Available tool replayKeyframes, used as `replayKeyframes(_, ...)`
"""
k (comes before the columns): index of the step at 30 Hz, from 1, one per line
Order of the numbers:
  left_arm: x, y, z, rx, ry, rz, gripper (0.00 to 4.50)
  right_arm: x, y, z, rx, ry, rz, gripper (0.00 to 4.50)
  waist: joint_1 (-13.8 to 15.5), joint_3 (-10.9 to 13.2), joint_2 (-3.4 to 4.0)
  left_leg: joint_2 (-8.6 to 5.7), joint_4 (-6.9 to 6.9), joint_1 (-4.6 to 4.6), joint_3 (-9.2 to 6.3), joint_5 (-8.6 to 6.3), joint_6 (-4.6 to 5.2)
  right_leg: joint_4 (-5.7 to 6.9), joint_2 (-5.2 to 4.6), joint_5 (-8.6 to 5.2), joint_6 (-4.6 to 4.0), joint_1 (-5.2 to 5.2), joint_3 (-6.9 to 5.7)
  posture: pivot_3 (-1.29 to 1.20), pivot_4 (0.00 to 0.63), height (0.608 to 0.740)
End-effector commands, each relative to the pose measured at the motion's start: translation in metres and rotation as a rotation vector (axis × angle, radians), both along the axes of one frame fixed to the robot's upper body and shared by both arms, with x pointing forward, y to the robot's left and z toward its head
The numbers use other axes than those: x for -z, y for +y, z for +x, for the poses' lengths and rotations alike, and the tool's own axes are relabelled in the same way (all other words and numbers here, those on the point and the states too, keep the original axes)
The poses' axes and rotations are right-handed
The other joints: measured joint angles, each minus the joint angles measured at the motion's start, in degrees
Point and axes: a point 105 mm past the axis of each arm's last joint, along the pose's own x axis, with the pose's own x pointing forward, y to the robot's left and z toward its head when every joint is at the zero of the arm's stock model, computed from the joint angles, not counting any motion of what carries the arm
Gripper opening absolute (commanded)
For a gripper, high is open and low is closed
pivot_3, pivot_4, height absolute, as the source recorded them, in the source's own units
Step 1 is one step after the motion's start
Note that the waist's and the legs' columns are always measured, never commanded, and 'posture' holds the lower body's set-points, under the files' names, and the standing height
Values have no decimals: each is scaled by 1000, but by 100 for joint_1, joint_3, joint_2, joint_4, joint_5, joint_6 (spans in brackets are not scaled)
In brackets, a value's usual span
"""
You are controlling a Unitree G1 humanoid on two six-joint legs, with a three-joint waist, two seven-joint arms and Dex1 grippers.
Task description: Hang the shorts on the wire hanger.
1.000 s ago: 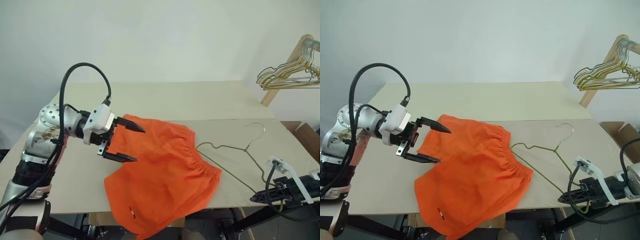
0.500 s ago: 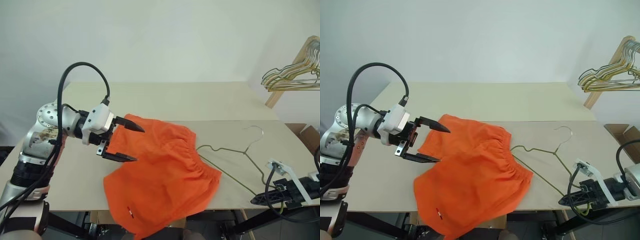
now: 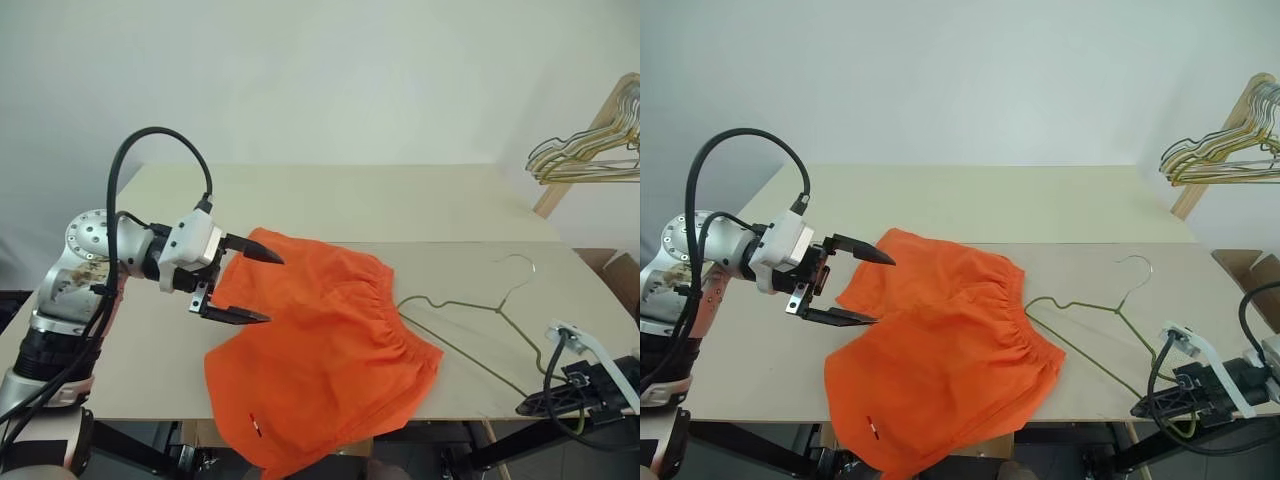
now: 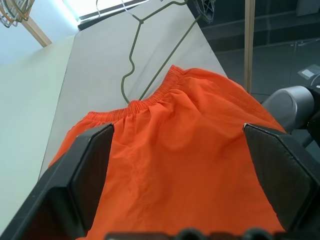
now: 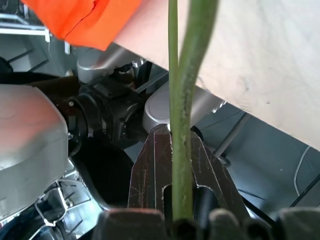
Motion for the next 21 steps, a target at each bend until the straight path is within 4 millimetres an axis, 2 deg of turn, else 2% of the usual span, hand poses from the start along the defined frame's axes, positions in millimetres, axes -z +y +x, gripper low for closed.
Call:
replayKeyframes(1, -10, 1, 0, 0, -58, -4, 4484, -8, 7, 2, -47, -17, 45, 0, 15, 0, 0, 0, 0, 0, 0, 0, 0, 0, 0, 0, 0, 0, 0, 64, 0, 740)
replayKeyframes(6, -9, 1, -1, -4, -62, -4, 4484, -7, 8, 1, -49, -4, 67, 0, 62, 0, 0, 0, 0, 0, 1, 0, 0, 0, 0, 0, 0, -1, 0, 82, 0, 740)
replayKeyframes(9, -9, 4, -3, -10, -63, -1, 4484, -15, 9, 1, -30, -1, 114, 0, 80, 0, 0, -1, 0, -1, 2, 0, 0, 0, -1, 0, 0, -1, 0, 99, 0, 740)
replayKeyframes(15, -4, 8, -11, -17, -55, 11, 4484, -23, 16, -18, -63, 53, 183, 0, 140, 2, 1, 1, -1, -2, -5, 0, 1, -1, -1, 0, -1, -2, -4, 119, 0, 740)
replayKeyframes(21, -3, 11, -15, -28, -52, 26, 4484, -21, 22, -24, -95, 81, 214, 0, 184, 4, -1, 2, 0, 2, -3, 0, 0, 0, -1, 0, -1, 0, -4, 140, 0, 740)
